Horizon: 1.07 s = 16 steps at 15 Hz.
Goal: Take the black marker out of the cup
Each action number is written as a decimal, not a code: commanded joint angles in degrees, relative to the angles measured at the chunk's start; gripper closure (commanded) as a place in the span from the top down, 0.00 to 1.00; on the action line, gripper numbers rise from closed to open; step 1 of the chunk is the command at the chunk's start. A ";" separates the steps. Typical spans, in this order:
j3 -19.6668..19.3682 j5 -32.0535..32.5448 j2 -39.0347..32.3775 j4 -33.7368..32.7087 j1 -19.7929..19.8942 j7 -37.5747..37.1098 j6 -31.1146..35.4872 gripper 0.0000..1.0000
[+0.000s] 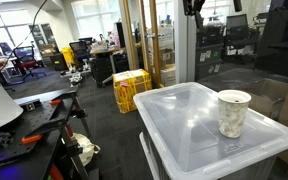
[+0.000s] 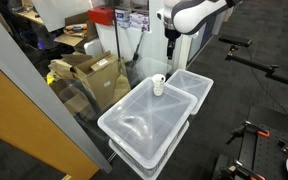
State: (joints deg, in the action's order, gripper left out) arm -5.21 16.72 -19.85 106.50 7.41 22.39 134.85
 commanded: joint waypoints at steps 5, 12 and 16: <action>1.44 -2.39 -4.68 -4.05 1.34 2.28 -0.17 0.92; 1.50 -3.34 -6.14 -4.03 1.95 2.28 0.24 0.83; 2.14 -4.20 -9.15 -6.05 2.45 2.89 0.29 0.82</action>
State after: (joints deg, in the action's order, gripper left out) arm -4.37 14.53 -26.26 103.32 8.55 22.43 134.85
